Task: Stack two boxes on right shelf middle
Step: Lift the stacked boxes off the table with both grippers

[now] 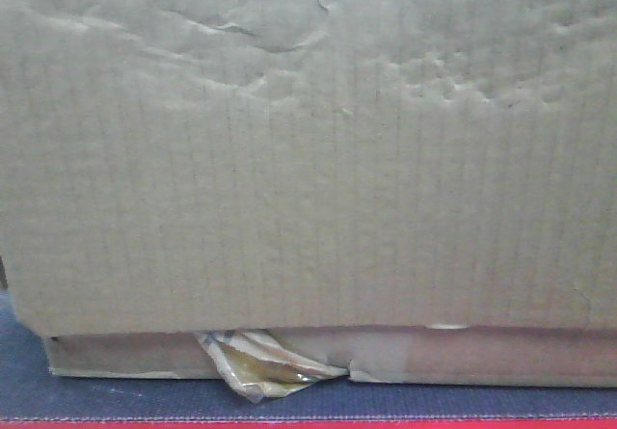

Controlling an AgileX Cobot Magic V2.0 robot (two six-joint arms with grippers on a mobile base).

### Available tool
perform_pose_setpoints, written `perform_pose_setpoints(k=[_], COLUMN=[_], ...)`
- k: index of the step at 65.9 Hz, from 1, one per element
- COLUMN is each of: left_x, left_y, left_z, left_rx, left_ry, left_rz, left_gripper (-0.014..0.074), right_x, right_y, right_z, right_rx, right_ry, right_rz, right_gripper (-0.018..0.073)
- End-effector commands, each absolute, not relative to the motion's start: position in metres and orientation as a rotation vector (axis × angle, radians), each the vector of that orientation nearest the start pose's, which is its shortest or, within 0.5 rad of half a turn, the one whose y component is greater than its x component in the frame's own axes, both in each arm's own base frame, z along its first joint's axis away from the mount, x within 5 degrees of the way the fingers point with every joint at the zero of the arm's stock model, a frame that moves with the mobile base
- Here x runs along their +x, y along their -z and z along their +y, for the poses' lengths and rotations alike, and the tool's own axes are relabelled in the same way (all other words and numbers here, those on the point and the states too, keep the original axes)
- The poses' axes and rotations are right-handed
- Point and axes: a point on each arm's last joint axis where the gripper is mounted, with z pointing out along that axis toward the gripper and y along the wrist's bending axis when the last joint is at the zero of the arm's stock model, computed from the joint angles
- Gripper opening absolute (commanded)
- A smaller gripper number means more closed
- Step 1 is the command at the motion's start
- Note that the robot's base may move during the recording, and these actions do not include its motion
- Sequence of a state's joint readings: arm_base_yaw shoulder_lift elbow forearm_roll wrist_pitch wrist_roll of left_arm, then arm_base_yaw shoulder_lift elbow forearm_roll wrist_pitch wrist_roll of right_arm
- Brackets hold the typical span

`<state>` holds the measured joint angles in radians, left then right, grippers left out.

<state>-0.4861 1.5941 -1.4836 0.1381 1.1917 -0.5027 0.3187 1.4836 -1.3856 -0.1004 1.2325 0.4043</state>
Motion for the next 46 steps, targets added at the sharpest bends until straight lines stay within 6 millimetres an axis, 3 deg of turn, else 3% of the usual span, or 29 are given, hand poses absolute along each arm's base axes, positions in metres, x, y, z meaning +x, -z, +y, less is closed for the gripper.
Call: perform_pose_setpoints(k=[1,19,46], left_x=[0.298,0.302,0.303], left_y=[-0.347,-0.396,-0.465], left_z=[-0.142,-0.138,-0.133], left_rx=[-0.023,-0.097,-0.119], left_ry=[0.081,-0.025,0.039], left_rz=[2.714,2.471,2.150], left_gripper=[-0.0111,-0.0111,-0.0111], right_x=[0.280,0.277,0.292], right_y=[-0.350,-0.385,-0.455], right_z=[0.081,0.071,0.065], right_rx=[0.086,0.093,0.129], right_ry=[-0.020,0.045,0.018], right_rz=[2.753,2.539,2.083], right_gripper=[-0.0154,-0.0154,-0.0154])
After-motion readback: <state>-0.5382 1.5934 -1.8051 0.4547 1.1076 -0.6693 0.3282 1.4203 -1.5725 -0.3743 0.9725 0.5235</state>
